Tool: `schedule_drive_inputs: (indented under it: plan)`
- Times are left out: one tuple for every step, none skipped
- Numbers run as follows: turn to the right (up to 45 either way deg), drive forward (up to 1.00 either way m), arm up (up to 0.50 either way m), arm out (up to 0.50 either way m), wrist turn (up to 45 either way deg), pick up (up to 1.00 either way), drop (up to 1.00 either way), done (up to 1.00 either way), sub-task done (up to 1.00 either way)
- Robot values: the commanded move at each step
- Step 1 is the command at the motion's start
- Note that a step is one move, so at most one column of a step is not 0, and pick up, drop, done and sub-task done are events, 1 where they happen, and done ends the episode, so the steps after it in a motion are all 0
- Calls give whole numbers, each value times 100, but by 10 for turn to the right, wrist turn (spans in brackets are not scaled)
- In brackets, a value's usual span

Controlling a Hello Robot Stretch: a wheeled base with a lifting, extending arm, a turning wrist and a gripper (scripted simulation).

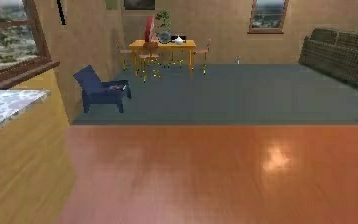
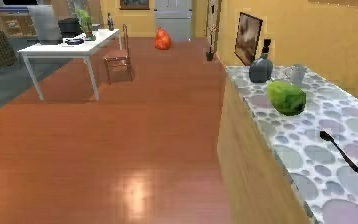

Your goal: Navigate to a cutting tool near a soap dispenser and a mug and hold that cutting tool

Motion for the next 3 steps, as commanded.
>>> schedule_drive_inputs:
  plan:
    - [0, 10, 0, 0, 0, 0, 0, 0, 0]
    - [450, 0, 0, 0, 0, 0, 0, 0, 0]
    - [420, 0, 0, 0, 0, 0, 0, 0, 0]
